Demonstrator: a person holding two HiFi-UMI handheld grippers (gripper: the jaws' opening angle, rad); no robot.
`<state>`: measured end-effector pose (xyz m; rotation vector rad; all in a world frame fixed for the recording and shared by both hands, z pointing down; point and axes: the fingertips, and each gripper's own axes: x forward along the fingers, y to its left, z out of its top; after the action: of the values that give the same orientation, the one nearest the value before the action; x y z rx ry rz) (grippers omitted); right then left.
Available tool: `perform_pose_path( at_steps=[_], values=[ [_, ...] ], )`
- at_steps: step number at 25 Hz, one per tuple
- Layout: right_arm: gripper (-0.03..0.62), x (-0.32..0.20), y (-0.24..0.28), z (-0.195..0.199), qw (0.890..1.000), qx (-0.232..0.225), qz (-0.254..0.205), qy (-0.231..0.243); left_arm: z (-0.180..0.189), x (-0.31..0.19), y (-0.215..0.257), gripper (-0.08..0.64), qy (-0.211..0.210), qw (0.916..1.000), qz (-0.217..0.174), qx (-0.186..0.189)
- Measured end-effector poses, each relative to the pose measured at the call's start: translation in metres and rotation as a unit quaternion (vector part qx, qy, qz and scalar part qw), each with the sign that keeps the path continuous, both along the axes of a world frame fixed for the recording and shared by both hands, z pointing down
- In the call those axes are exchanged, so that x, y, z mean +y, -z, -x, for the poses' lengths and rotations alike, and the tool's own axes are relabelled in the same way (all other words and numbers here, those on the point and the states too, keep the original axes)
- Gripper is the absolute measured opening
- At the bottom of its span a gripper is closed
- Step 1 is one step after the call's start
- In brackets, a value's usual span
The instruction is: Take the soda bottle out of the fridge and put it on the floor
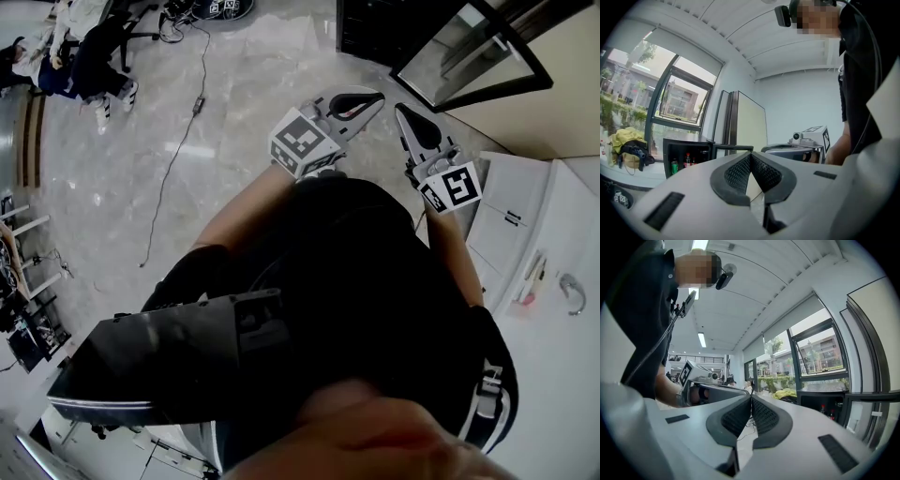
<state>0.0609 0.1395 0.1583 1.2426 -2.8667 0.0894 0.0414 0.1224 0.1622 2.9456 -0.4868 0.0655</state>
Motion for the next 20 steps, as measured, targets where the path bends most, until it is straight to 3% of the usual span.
perform_pose_path(
  at_steps=[10,20],
  values=[
    [0.014,-0.05,-0.006,0.03,1.0,0.005,0.008,-0.028,0.036,-0.051,-0.008,0.0,-0.016,0.9998,0.006,0.004],
    [0.014,-0.079,-0.017,0.02,0.999,0.004,0.02,-0.03,0.029,-0.081,-0.018,0.0,-0.012,0.9997,0.019,0.002]
  ],
)
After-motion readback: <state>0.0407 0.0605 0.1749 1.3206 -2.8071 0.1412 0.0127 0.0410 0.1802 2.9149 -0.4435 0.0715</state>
